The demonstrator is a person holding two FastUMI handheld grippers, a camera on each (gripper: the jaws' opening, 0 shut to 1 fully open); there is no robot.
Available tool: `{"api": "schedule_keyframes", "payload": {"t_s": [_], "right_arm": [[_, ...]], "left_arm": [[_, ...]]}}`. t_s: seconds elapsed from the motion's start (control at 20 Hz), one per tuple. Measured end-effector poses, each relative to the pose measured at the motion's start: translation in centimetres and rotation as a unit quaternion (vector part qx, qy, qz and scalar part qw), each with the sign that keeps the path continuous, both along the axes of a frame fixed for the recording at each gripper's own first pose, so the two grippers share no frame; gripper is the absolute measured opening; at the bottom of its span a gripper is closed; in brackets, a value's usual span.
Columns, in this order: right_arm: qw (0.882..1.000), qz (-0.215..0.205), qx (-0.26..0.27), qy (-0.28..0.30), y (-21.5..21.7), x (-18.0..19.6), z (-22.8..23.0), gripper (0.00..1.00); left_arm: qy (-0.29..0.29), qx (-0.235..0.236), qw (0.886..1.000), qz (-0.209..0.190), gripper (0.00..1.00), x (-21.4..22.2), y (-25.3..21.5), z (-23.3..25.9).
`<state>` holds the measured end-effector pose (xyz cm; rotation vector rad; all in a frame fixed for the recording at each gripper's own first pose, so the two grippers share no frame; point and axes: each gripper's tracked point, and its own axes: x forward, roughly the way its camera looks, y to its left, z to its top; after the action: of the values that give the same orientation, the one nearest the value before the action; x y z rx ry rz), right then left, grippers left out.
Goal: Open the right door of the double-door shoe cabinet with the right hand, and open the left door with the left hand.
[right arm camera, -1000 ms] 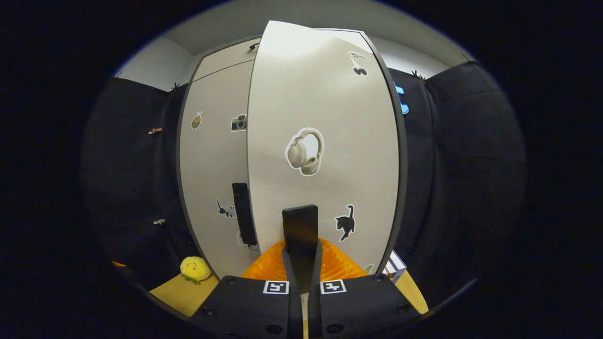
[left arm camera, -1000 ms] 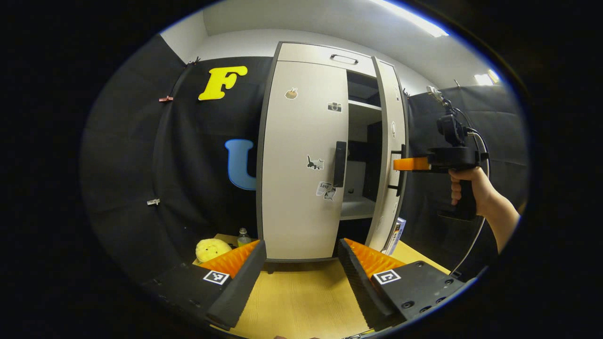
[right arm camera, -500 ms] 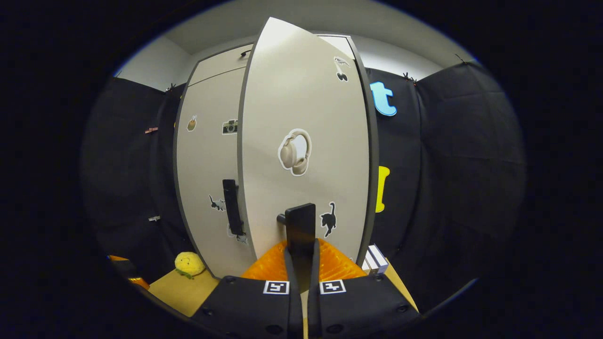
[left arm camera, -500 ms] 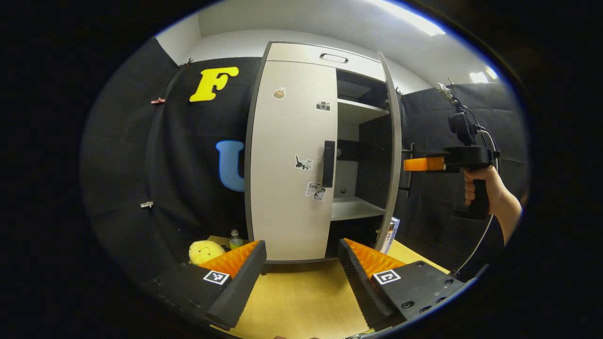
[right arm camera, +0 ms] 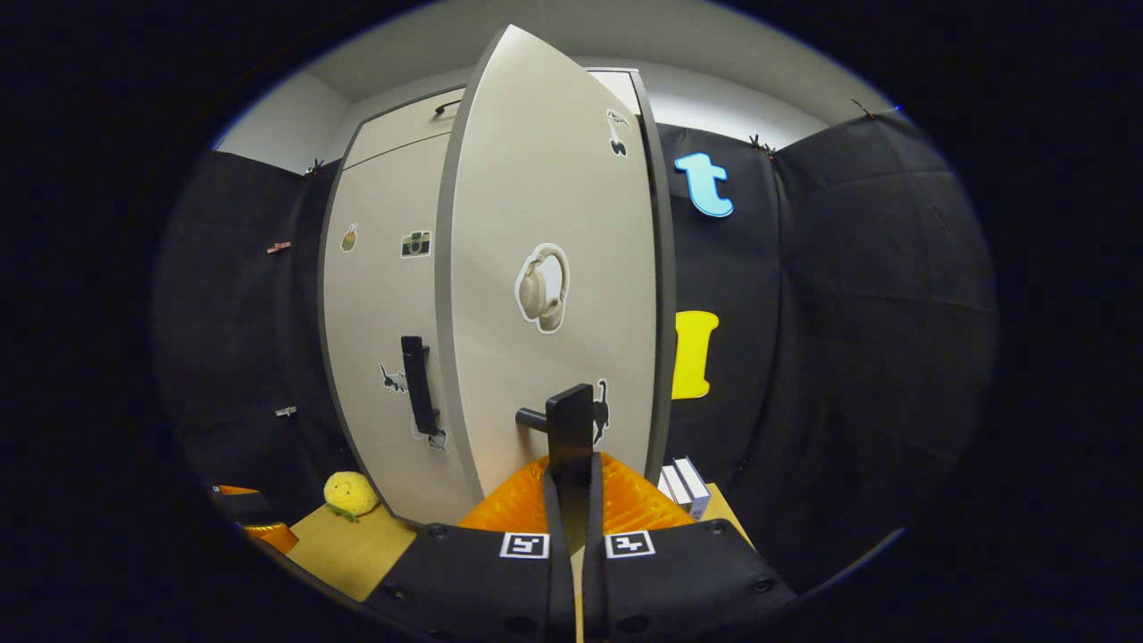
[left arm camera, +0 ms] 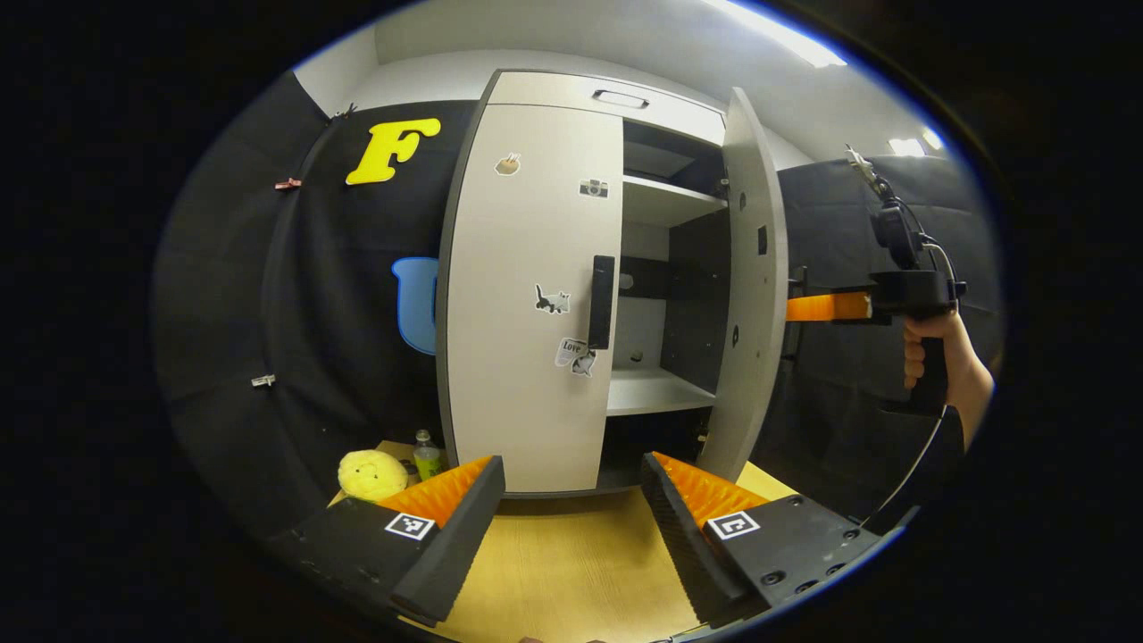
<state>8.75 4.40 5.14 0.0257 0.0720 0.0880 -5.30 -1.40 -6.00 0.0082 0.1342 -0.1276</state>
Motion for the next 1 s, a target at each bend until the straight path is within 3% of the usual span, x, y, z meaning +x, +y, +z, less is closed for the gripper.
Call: {"api": "schedule_keyframes", "payload": {"t_s": [0.35,0.5,0.7,1.0], "right_arm": [[0.996,-0.085,-0.013,0.026,-8.7,-1.0,-1.6,0.06],[0.995,-0.026,0.091,0.036,-7.7,-1.6,-1.9,0.06],[0.998,-0.031,0.044,0.024,-8.9,-1.9,-2.4,0.06],[0.999,-0.027,0.031,0.003,-9.1,-3.9,-1.9,0.06]], "left_arm": [[0.004,-0.005,1.0,-0.016,0.95,2.8,-3.8,-0.1],[0.004,-0.005,1.0,-0.025,0.95,3.8,-5.5,0.0],[-0.007,-0.001,0.999,-0.037,0.95,4.7,-7.5,0.9],[-0.021,0.005,0.999,-0.033,0.95,5.7,-8.4,1.5]]}}
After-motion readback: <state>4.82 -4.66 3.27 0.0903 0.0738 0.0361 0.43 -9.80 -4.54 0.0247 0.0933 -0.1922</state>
